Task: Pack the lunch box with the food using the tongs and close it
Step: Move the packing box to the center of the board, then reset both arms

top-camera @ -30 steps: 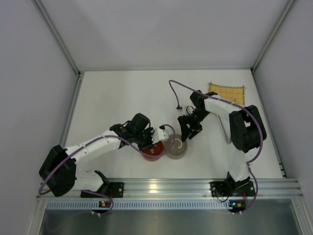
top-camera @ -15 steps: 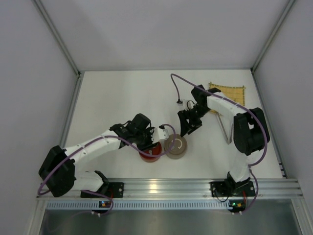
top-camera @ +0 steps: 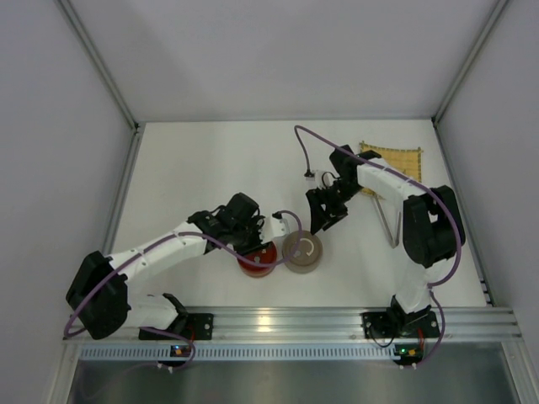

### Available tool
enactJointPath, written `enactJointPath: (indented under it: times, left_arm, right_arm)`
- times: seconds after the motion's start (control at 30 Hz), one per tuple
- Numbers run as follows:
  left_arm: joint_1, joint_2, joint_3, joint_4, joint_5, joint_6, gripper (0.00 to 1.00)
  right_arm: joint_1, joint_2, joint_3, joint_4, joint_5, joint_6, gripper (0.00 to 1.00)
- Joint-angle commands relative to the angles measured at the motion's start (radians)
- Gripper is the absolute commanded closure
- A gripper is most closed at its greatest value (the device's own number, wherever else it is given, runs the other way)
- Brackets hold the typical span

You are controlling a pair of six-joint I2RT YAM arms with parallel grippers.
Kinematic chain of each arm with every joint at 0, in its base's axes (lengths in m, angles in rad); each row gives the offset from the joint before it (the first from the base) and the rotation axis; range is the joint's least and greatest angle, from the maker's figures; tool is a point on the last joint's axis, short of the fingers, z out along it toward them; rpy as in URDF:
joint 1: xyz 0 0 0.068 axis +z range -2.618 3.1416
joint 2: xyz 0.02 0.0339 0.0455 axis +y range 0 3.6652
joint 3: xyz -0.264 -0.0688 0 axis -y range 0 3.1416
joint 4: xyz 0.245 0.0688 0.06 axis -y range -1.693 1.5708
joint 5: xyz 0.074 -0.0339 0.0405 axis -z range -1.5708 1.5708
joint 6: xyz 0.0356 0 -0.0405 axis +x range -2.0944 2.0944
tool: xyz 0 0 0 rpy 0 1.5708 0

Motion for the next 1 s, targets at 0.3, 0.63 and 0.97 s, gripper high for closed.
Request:
enactJointPath:
  times: [0.3, 0.63, 0.97]
  left_arm:
    - [0.043, -0.002, 0.076, -0.016, 0.036, 0.023, 0.59]
    - [0.196, -0.015, 0.141, -0.053, 0.207, -0.094, 0.59]
    - [0.532, -0.18, 0.103, -0.069, 0.355, -0.307, 0.02]
  right_arm:
    - [-0.009, -0.051, 0.014, -0.016, -0.03, -0.004, 0.39]
    - [-0.025, -0.092, 0.004, -0.004, -0.022, -0.024, 0.39]
    - [-0.141, -0.336, -0.101, 0.143, 0.033, 0.011, 0.38]
